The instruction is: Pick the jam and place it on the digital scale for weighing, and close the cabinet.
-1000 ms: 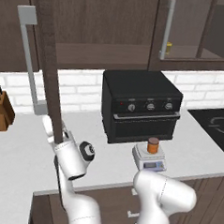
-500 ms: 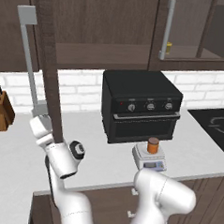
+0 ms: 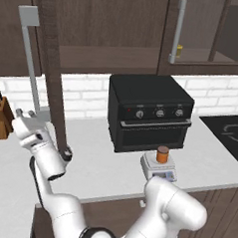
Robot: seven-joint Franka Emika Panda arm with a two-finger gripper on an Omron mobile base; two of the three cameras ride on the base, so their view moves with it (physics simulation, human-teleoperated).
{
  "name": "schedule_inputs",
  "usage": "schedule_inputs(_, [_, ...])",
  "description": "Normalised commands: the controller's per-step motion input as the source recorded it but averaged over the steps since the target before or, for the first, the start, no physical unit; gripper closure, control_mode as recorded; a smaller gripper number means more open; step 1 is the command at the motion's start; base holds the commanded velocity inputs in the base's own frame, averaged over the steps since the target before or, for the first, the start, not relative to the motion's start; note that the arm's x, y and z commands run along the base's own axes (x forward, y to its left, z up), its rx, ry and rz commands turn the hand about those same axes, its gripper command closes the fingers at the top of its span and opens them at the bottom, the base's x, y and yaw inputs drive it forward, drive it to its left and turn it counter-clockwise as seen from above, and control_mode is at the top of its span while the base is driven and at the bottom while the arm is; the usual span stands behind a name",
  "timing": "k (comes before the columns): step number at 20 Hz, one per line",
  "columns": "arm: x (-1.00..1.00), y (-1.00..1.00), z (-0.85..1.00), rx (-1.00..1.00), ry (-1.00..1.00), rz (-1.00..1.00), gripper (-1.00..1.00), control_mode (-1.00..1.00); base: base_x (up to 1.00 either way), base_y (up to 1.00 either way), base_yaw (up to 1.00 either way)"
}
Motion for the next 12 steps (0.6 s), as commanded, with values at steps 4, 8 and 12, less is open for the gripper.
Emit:
schedule_inputs(4, [0.0,0.7,0.0,0.07,0.0,-0.14,-1.0,-1.0,0.0,0.0,0.0])
schedule_inputs(8, [-0.04,0.76,0.0,0.09,-0.03,-0.13,-1.0,-1.0,0.0,0.0,0.0])
schedule_inputs(12, [-0.28,0.23,0.01,0.16,-0.11,-0.11,-1.0,-1.0,0.0,0.0,0.0])
